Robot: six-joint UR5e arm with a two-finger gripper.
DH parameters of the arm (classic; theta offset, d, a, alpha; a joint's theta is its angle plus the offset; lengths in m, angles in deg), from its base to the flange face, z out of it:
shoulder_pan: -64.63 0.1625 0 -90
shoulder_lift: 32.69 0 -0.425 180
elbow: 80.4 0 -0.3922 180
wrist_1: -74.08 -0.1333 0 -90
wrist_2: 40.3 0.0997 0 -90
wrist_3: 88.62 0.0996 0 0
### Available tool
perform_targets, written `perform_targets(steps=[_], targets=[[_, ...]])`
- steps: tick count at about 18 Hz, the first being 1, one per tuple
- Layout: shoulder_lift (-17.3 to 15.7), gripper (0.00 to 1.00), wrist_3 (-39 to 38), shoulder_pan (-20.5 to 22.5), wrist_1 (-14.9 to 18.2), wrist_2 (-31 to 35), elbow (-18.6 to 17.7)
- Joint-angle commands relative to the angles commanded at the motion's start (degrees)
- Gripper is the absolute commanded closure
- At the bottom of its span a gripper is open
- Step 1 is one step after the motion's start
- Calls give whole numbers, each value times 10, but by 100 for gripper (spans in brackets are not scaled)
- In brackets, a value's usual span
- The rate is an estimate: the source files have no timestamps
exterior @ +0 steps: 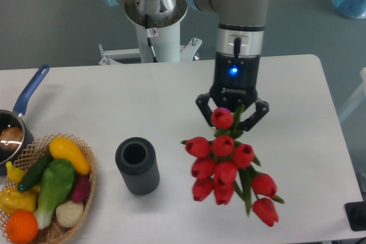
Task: Insert the flowers into the vase
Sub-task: 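Carry the red tulip bunch with the gripper over the grey vase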
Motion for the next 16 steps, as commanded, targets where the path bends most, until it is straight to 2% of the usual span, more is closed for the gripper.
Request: perform_targets(steps=[7,16], targets=[[-2,81,0,-29,-12,-76,0],[-4,81,1,-67,-13,-95,-2]])
